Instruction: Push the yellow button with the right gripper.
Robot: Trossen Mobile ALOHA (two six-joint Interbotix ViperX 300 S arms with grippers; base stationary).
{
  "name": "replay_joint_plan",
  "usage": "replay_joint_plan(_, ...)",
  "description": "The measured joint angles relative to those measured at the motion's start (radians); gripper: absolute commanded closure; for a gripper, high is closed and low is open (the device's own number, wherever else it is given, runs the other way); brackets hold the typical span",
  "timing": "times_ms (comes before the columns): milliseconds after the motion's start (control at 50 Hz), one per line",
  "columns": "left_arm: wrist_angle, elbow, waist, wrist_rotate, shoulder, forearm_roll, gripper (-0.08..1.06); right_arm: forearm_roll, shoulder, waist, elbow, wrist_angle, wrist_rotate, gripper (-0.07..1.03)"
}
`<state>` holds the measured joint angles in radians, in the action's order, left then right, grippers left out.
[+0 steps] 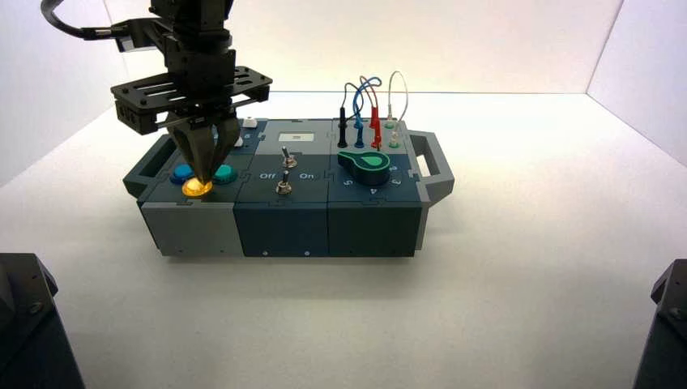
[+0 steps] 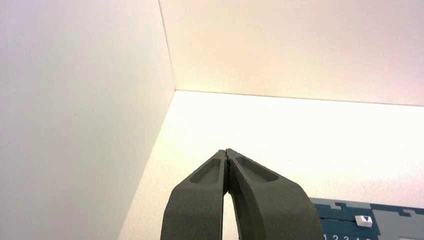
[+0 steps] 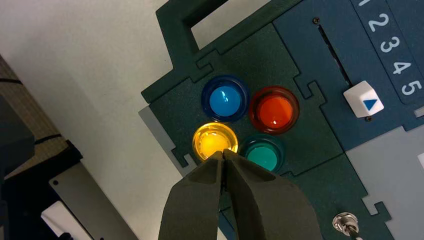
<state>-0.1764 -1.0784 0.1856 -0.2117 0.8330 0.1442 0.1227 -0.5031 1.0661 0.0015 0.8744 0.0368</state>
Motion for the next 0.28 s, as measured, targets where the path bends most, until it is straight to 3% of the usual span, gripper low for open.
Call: replay_joint_plan(280, -0.005, -0.008, 0.000, 0.000, 0.026, 0.000, 1.01, -0.009, 0.135, 0.000, 0.000, -0.002, 0.002, 0.98)
